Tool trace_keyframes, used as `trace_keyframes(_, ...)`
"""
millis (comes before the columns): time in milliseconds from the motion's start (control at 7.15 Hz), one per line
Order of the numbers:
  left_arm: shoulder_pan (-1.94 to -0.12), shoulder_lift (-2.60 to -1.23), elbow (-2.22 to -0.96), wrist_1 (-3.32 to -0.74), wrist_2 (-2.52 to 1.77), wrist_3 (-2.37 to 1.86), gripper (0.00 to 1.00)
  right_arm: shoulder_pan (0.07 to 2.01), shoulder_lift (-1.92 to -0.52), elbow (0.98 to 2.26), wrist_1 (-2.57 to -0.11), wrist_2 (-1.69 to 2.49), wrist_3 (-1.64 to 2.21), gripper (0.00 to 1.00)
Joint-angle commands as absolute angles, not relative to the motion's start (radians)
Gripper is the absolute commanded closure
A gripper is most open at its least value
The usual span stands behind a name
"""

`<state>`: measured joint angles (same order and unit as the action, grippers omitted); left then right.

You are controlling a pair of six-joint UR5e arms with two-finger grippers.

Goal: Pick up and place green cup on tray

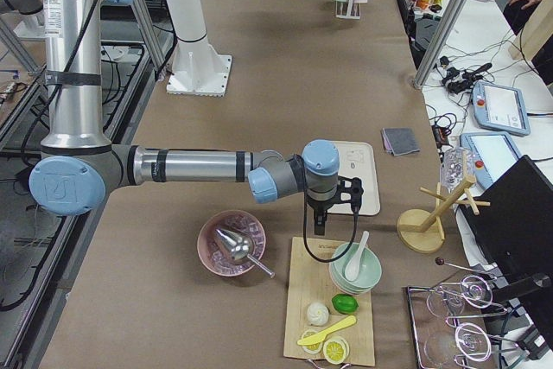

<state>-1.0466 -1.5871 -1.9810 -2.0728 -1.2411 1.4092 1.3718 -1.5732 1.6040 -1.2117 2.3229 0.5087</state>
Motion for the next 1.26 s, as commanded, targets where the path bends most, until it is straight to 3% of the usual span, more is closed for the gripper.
trace_keyframes(0, -0.909, -1.574, -1.968, -2.085, -1.073, 1.443, 0.02, 1.289, -1.493, 1.582, -1.196, 2.327, 0.604, 0.0)
trace_keyframes(559, -0.798, -1.572, -1.728, -2.334, -0.91, 1.445, 0.02, 1.217, -1.35, 1.353, -1.178, 2.3, 0.594, 0.0)
trace_keyframes(1118, -0.714, -1.574, -1.671, -2.393, -0.817, 1.437, 0.02, 1.175, -1.333, 1.296, -1.089, 2.198, 0.542, 0.0)
